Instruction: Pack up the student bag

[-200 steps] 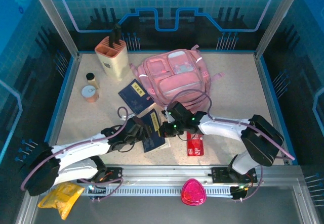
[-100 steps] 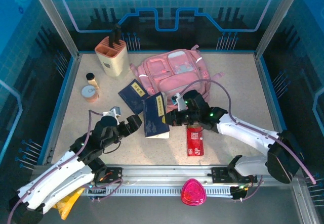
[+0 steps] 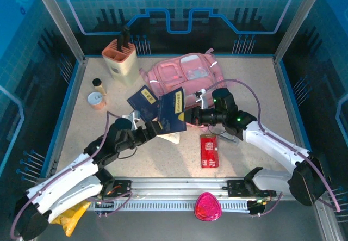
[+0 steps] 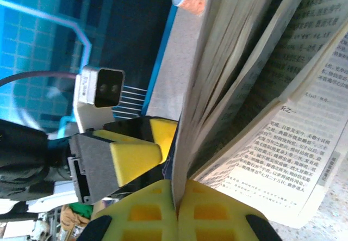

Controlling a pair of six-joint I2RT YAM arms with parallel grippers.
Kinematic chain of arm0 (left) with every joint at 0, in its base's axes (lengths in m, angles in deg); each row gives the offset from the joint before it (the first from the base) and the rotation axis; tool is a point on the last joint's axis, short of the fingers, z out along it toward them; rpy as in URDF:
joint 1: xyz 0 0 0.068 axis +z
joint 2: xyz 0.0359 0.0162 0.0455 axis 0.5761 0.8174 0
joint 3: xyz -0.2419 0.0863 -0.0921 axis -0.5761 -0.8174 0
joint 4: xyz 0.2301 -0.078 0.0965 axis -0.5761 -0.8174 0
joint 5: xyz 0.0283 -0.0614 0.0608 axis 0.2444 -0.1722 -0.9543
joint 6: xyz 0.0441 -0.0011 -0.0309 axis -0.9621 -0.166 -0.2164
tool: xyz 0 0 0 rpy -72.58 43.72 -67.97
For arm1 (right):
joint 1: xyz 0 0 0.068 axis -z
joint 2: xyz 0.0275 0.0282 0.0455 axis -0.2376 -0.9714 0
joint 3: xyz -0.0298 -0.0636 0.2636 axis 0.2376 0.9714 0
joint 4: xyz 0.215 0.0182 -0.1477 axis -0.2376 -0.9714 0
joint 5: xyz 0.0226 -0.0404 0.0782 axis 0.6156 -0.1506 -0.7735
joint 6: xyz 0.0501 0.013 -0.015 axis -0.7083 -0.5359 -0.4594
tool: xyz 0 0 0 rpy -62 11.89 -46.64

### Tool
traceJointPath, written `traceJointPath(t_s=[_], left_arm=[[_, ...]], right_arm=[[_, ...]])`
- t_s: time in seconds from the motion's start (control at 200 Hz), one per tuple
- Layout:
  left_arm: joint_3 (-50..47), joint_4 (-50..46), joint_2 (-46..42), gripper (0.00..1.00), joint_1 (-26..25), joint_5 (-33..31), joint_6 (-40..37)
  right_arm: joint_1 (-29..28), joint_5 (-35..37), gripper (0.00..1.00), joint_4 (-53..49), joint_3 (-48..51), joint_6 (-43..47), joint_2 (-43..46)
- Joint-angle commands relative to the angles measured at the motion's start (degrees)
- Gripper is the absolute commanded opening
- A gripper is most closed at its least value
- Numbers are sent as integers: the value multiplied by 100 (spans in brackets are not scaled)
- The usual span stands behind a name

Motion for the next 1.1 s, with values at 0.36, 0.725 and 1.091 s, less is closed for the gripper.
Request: traceJointPath(t_s=[0.36,0.725,1.091], left_arm=[[488,1414,652,38,41,652,-127],[627,1434,676,7,41,654,-190],[877,2224,704,0,-61,532,-308]], right_arm=[[188,-486,0,569,144,-160,-76],[313,-469,14,459,228,-51,-51],[591,-266,82,-376,362,207,261]])
